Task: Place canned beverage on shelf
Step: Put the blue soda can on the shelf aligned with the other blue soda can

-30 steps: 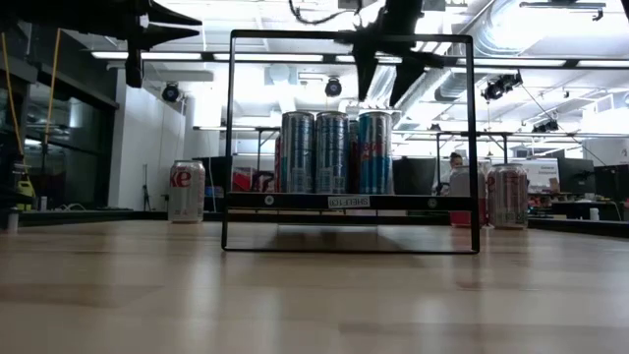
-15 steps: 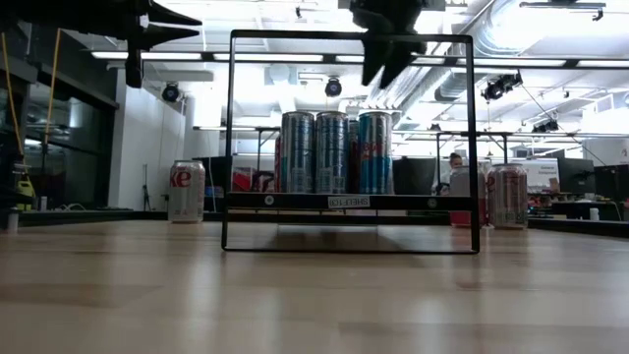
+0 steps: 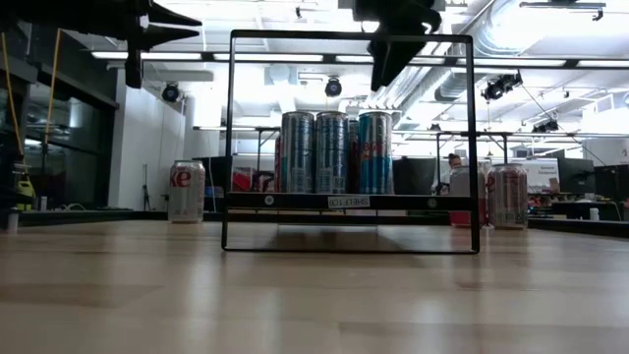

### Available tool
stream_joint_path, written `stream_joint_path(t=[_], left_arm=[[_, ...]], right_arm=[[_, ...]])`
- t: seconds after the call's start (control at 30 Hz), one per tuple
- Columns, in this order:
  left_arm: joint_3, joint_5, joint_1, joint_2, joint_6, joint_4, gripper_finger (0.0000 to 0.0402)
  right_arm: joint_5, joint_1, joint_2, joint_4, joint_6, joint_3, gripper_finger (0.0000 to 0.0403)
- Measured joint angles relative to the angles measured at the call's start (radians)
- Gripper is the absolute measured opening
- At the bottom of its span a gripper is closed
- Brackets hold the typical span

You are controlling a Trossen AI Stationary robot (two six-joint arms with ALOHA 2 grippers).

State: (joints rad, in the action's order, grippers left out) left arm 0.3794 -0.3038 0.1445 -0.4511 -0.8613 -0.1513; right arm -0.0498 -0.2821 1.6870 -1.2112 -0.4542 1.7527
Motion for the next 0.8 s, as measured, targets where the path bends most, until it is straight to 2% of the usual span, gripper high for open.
stream_joint_path(t=[0.4,0.8], left_arm=[[0.0,0.0,0.0,0.0,0.0,0.019,0.0],[0.0,0.001,0.0,0.0,0.0,0.021,0.0]], right_arm=[[0.003,-0.015,0.097,0.006,-0.11,0.0,0.0266],[0.006,-0.023,0.114,-0.005,-0.161,0.0,0.0266]])
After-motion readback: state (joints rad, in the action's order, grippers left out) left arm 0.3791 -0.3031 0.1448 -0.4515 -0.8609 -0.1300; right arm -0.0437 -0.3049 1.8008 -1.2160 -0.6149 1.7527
